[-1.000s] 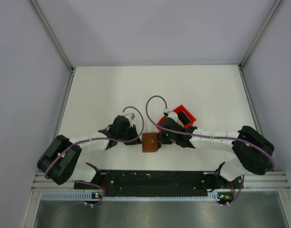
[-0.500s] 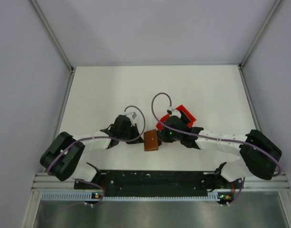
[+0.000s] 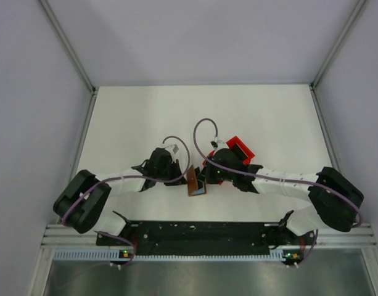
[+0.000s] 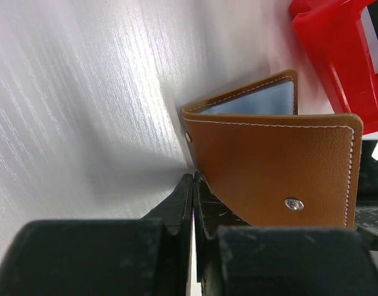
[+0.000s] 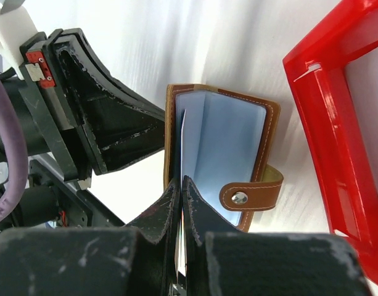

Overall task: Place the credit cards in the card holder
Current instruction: Open the card holder at the center of the board.

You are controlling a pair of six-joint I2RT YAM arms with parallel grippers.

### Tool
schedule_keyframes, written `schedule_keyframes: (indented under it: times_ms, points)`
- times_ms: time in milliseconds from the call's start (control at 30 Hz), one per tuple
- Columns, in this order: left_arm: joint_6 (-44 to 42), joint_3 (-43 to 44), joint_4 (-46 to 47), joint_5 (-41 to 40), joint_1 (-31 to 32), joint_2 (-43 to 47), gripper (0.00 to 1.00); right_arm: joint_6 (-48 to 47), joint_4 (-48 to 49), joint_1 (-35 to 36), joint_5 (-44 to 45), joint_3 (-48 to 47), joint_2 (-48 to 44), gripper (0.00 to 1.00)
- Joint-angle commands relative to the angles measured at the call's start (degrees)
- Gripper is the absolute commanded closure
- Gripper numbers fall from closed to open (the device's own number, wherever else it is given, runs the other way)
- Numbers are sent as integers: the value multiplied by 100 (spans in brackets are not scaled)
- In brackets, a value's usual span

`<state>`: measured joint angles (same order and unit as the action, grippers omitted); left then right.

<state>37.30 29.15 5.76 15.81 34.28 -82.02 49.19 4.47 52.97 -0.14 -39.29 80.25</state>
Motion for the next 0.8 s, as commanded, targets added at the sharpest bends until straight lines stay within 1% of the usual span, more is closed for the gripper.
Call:
schedule_keyframes:
  times_ms: [0, 133, 200, 233, 267, 300, 367, 400, 433, 633, 667, 700, 767]
  points:
    - [-170, 135, -163, -333, 26, 81, 95, -120, 335, 29, -223, -343, 166, 100]
    - [-179, 161, -242, -482, 26, 107, 79, -199, 353, 90, -241, -509, 298, 100]
    - [-179, 127, -260, -614, 17, 177, 73, -252, 265, 196, -136, -658, 334, 100]
    - [-205, 109, -294, -658, 17, 204, 71, -269, 204, 222, -92, -729, 360, 100]
    - [-223, 135, -347, -728, 17, 204, 72, -287, 169, 231, -91, -782, 395, 100]
    - [-258, 161, -417, -781, 8, 204, 77, -296, 133, 240, -100, -843, 473, 100]
    - [-293, 188, -549, -939, 17, 230, 89, -278, 46, 266, -30, -931, 588, 100]
    - [-293, 197, -550, -1079, 8, 256, 97, -261, -77, 293, -12, -1010, 676, 100]
    - [-293, 197, -784, -1176, 8, 274, 100, -261, -252, 302, 188, -1089, 763, 100]
    - [-258, 126, -1094, -1528, -18, 458, 100, -173, -429, 345, 435, -1178, 1168, 100]
    - [-232, 118, -1190, -1529, -36, 502, 99, -208, -429, 346, 453, -1178, 1203, 100]
    - [-206, 118, -1296, -1772, -44, 564, 96, -208, -429, 363, 462, -1178, 1239, 100]
    - [-109, 109, -1498, -1941, -71, 756, 87, -225, -429, 372, 463, -1178, 1274, 100]
